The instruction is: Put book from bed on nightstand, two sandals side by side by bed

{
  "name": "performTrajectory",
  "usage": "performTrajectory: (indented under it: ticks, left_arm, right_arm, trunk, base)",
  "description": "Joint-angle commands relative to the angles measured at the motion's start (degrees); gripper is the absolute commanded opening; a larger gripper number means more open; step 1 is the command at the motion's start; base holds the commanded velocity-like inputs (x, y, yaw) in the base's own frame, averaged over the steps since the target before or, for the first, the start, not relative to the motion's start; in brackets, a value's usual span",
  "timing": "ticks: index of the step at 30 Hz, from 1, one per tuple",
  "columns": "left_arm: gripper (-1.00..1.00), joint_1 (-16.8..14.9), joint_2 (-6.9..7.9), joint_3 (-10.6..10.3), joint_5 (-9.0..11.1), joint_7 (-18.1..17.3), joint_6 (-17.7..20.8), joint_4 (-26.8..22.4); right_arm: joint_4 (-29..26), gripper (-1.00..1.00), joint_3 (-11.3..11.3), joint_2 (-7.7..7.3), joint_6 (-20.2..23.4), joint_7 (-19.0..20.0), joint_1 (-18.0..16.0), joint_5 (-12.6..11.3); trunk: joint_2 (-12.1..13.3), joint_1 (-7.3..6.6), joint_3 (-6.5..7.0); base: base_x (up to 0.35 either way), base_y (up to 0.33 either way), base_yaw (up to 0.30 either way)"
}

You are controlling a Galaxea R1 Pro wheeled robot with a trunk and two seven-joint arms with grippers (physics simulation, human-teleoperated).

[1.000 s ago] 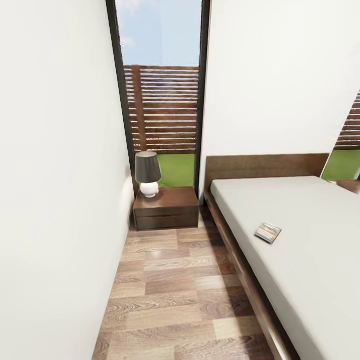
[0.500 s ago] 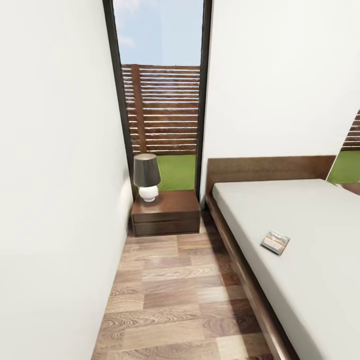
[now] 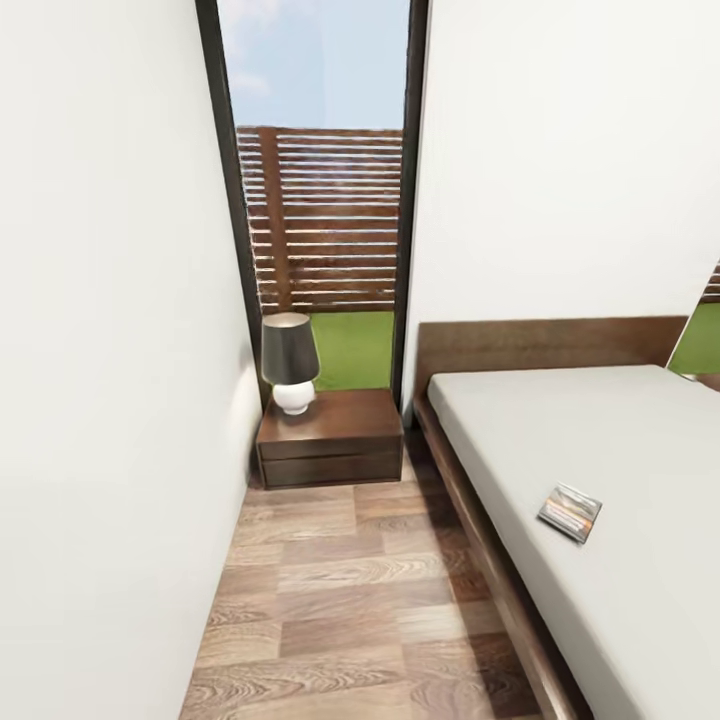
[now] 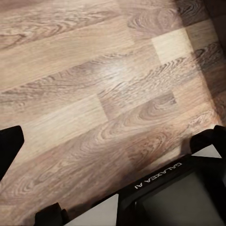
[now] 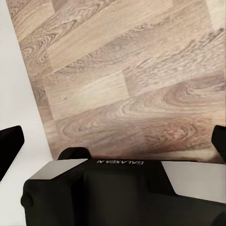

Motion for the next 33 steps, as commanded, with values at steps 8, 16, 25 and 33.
performTrajectory:
  ticks: [8, 16, 25, 33]
  left_arm:
    - [1.0, -0.04, 0.01, -0.23, -0.6, 0.12, -0.57, 0.03]
    - [1.0, -0.04, 0.01, -0.23, -0.57, 0.12, -0.57, 0.03]
    - [1.0, -0.04, 0.01, -0.23, -0.61, 0.12, -0.57, 0.03]
    - [1.0, -0.04, 0.01, -0.23, -0.63, 0.12, -0.57, 0.03]
  right_arm:
    - [0.09, 1.0, -0.51, -0.04, 0.09, 0.1, -0.06, 0.56]
    - [0.09, 1.0, -0.51, 0.04, 0.09, 0.06, -0.06, 0.61]
    - [0.09, 1.0, -0.51, 0.25, 0.09, 0.05, -0.06, 0.63]
    - [0.17, 1.0, -0.51, 0.31, 0.09, 0.05, -0.06, 0.63]
  trunk:
    - [-0.03, 0.03, -0.06]
    - [-0.03, 0.03, -0.06]
    - [-0.03, 0.03, -0.06]
    - [-0.03, 0.03, -0.06]
  base:
    - [0.332, 0.0, 0.0]
    - [0.332, 0.0, 0.0]
    - [0.332, 0.0, 0.0]
    - [0.332, 0.0, 0.0]
